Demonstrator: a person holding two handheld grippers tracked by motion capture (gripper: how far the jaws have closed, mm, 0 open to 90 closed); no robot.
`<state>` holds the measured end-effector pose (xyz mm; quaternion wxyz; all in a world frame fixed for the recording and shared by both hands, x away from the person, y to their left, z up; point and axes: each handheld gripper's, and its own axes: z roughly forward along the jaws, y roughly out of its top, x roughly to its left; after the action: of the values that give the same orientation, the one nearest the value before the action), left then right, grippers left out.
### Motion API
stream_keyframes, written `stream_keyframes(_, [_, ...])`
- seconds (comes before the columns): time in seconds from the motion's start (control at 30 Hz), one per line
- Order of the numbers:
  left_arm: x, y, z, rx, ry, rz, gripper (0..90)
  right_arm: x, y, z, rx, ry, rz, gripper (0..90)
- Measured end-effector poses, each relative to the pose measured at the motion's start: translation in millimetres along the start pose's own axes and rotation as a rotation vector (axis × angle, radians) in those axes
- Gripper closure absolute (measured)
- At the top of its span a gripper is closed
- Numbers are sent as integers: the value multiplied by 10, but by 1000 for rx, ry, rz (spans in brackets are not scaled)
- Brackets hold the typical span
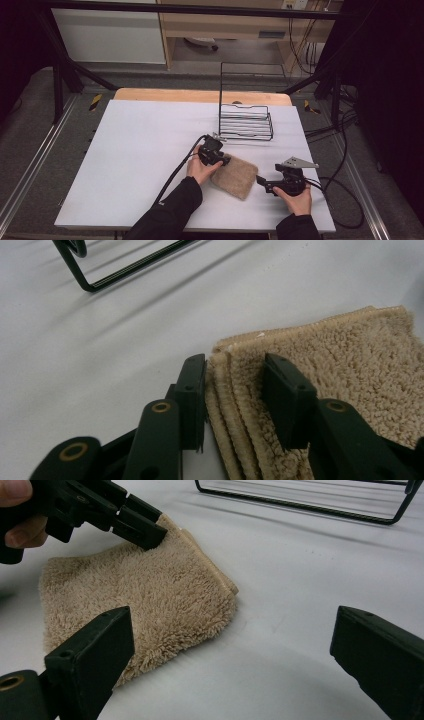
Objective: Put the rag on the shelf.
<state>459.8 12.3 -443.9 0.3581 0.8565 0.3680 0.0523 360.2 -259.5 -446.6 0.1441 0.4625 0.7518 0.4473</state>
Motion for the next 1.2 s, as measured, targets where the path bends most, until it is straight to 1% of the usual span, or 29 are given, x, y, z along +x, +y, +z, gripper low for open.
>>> stream_keyframes(0.1, [-9,-3,-2,3,-5,14,666,0,2,3,1,2,5,44])
stream_keyframes(0.13, [-18,-6,-2,3,-5,16,691,-1,3,4,3,2,7,43])
stream_keyframes(0.17, [-29,-10,1,3,-15,13,712,0,3,4,3,2,10,44])
stream_keyframes(0.23, [-35,-14,-9,6,-12,22,744,-3,4,5,2,2,9,44])
stream_keyframes(0.37, [-36,-18,-30,13,-23,21,806,-3,6,14,-3,-2,17,45])
stream_keyframes(0.53, [-26,-43,-40,1,-32,11,830,-1,15,39,0,-16,43,48])
stream_keyframes(0.63, [-26,-47,-48,4,-30,15,835,-7,34,58,-3,-34,80,53])
stream_keyframes(0.7, [-27,-49,-53,6,-28,18,838,-9,47,74,6,-41,110,56])
stream_keyframes(0.73, [-26,-51,-53,5,-27,19,838,-13,49,90,4,-44,109,61])
stream_keyframes(0.77, [-28,-52,-51,3,-26,17,838,-10,53,104,10,-42,114,72])
stream_keyframes(0.83, [-29,-54,-43,2,-24,18,837,-4,58,124,14,-48,119,131])
stream_keyframes(0.87, [-30,-55,-40,2,-24,23,836,-1,60,132,8,-50,122,163])
stream_keyframes(0.9, [-34,-57,-39,2,-21,31,835,1,68,155,-6,-45,129,229])
stream_keyframes(1.0, [-52,-63,-35,0,-12,50,833,3,79,188,-4,-47,136,272])
stream_keyframes(1.1, [-71,-68,-32,-2,0,64,832,32,91,245,20,-66,114,336])
stream_keyframes(1.17, [-73,-69,-29,-4,1,65,832,50,98,285,31,-67,115,382])
stream_keyframes(1.2, [-71,-68,-29,-3,0,64,832,55,105,307,37,-69,107,400])
